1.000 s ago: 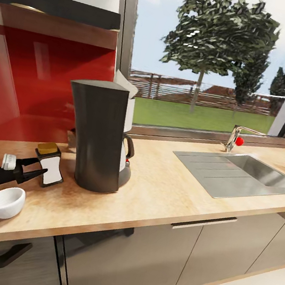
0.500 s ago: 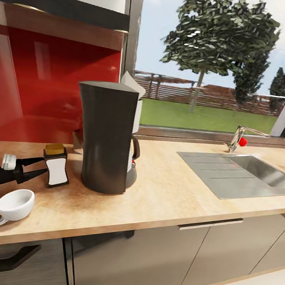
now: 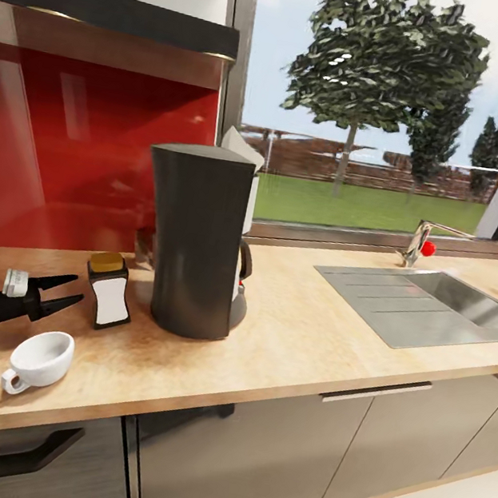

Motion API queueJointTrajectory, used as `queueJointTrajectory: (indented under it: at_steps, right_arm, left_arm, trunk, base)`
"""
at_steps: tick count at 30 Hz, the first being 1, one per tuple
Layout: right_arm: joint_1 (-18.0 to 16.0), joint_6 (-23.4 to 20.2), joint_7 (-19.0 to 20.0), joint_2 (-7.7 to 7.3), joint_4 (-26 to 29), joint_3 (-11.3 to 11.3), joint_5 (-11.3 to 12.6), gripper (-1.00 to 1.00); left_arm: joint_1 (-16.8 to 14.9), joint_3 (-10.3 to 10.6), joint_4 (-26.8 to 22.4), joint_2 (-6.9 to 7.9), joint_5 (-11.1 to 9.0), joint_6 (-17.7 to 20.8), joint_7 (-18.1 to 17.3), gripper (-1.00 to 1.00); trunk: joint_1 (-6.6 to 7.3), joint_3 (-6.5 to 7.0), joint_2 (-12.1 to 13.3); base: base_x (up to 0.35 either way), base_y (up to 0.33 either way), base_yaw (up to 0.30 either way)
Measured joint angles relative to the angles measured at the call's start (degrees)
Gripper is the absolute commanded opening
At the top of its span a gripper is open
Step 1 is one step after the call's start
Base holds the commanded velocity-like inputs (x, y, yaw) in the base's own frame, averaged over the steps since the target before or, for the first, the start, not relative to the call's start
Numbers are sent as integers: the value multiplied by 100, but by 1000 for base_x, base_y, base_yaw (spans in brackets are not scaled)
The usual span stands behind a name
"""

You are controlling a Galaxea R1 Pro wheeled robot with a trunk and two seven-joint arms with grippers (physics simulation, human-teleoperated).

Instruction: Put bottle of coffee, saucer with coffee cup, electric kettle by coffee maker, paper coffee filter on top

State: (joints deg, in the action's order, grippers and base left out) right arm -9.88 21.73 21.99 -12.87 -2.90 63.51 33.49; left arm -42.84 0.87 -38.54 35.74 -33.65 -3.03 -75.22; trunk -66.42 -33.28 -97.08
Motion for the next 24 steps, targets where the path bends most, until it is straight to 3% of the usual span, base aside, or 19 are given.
queueJointTrajectory:
  at_steps: [12, 24]
  right_arm:
    - [0, 0, 0, 0, 0, 0, 0, 100]
    - [0, -1, 0, 0, 1, 0, 0, 100]
  left_arm:
    - [0, 0, 0, 0, 0, 0, 0, 100]
    - [0, -7, -1, 6, 0, 7, 0, 100]
  trunk:
    - [-1, 0, 0]
    - [0, 0, 0]
  base:
    - [-119, 2, 0]
    - [-10, 27, 0]
